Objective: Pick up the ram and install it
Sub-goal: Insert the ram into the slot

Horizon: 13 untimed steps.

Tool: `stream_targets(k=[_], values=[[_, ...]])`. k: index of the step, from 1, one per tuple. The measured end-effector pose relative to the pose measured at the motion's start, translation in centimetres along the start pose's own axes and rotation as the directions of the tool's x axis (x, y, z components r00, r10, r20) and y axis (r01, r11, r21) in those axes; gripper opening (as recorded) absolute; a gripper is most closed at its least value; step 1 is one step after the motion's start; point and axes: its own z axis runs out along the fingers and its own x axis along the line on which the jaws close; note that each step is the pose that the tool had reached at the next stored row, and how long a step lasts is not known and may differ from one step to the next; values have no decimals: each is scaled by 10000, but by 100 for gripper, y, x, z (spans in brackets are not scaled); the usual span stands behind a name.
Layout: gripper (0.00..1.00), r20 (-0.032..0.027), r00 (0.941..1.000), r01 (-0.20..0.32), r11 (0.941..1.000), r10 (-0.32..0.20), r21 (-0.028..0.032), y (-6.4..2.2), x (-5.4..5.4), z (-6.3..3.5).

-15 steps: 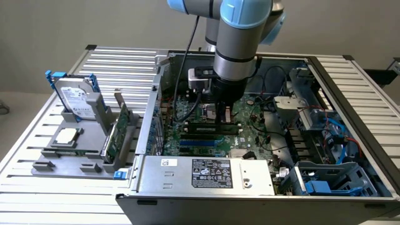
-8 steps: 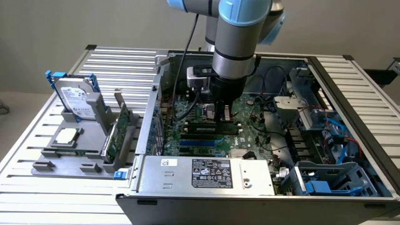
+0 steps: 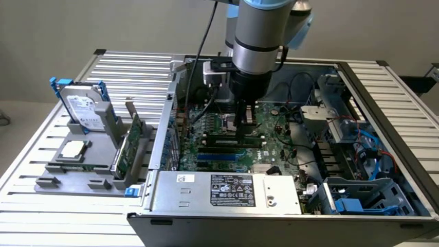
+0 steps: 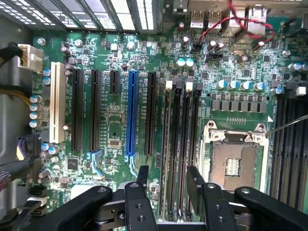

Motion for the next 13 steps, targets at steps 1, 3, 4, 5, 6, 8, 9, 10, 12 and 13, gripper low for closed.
stream_targets(k=[1, 3, 4, 5, 6, 8, 9, 10, 12, 13], values=[[45, 2, 10000, -1, 10000, 1, -1, 6, 0, -33], [43, 7, 10000, -5, 10000, 5, -2, 17, 1, -73], [37, 7, 10000, -5, 10000, 5, -3, 21, 1, -85], [37, 8, 10000, -5, 10000, 5, -3, 27, 1, -90], [31, 10, 10000, -5, 10000, 5, -2, 35, 0, -90], [24, 9, 10000, -5, 10000, 5, -2, 42, 0, -90], [18, 9, 10000, -4, 10000, 4, -2, 42, 1, -90], [13, 8, 10000, -3, 10000, 3, -3, 42, 1, -91], [11, 8, 10000, -5, 10000, 5, -3, 43, 1, -91], [11, 7, 10000, -5, 10000, 5, -3, 43, 1, -91]])
